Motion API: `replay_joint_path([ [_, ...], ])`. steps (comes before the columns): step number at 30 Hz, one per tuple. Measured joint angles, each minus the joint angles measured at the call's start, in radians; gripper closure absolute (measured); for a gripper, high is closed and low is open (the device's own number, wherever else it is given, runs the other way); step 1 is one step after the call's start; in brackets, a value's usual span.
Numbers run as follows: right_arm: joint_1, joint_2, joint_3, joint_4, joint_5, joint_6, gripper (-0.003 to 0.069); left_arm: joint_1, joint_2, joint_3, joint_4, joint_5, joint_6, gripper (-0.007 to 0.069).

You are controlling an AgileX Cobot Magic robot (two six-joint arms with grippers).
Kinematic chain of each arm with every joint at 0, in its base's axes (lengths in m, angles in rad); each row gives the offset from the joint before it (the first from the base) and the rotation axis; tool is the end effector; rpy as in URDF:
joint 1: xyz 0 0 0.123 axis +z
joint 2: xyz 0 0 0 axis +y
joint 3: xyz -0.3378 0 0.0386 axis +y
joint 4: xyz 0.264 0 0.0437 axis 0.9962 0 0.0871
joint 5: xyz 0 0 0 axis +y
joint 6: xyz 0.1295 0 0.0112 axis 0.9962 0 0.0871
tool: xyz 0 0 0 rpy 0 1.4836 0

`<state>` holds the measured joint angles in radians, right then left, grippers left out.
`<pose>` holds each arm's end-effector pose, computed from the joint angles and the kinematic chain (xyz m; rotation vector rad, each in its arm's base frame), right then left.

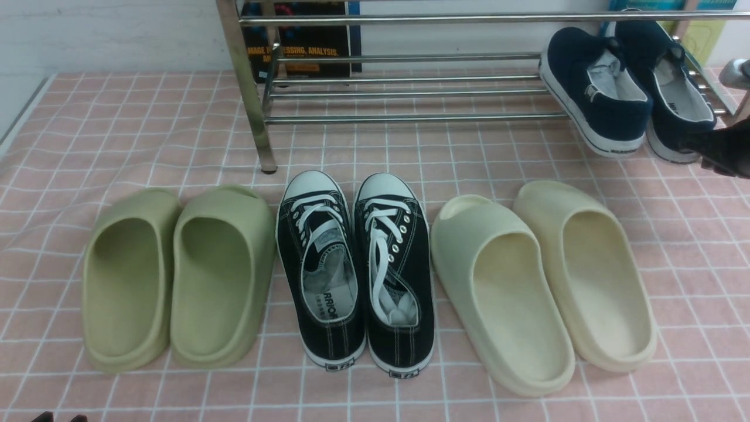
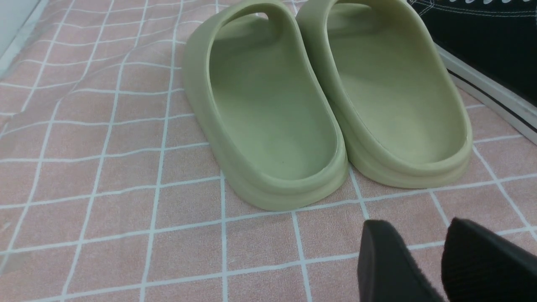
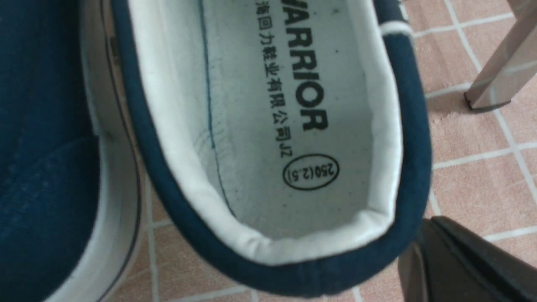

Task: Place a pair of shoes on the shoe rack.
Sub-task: Use the right arm to put a shoe into the shoe rack

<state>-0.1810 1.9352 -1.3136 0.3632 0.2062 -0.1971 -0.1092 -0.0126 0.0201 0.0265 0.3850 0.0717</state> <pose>0.4869 -0.0795 0.2204 0.3516 2.2699 0.0723 0.0498 -0.0042 0.1599 0.1856 1.8668 0.0004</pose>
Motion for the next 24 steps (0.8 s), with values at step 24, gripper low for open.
replay_joint_path([
  [24,0.013,0.054,-0.087,0.02,0.095,0.0,0.0649,0.0,0.0,0.0,0.0,0.0,0.0,0.0385],
])
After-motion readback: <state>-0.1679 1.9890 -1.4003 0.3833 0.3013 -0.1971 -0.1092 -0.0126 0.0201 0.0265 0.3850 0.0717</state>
